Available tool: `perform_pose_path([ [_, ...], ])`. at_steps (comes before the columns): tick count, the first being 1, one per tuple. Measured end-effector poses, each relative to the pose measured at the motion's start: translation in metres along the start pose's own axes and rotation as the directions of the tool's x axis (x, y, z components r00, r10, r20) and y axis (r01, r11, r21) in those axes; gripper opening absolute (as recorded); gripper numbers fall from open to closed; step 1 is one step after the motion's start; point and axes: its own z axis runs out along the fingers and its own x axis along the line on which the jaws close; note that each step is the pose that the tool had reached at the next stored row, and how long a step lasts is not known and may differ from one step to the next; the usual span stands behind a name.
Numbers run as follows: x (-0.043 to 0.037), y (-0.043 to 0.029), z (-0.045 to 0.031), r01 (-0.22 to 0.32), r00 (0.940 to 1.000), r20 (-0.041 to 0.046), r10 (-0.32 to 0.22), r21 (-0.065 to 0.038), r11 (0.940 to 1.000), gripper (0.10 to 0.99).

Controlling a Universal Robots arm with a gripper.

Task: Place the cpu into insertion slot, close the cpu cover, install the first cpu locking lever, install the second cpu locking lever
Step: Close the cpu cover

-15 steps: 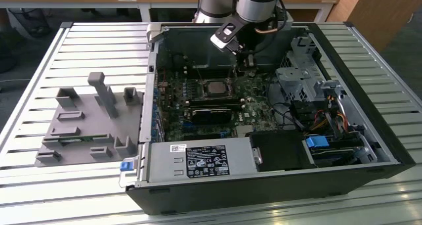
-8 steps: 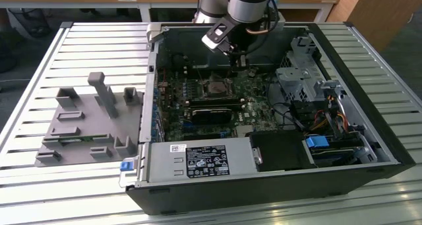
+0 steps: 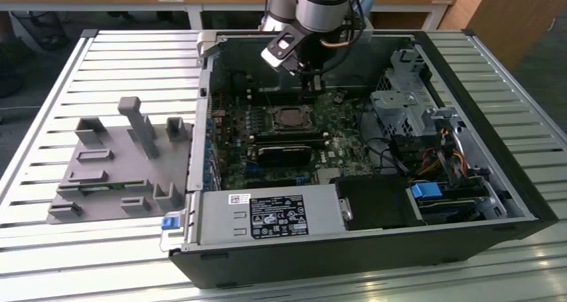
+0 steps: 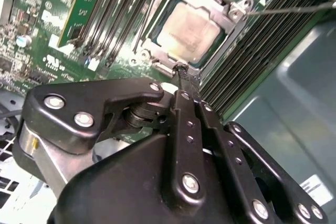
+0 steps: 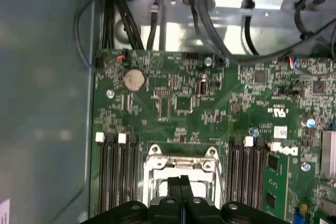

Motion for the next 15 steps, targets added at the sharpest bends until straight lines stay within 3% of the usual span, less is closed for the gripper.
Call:
perform_pose_path([
  [8,0.0009,-0.0116,0.0008,0.0,1.0,0.0,0.0,0.0,1.0,0.106],
  [15,0.0009,-0.0133,0.0009,0.0,1.0,0.0,0.0,0.0,1.0,0.106],
])
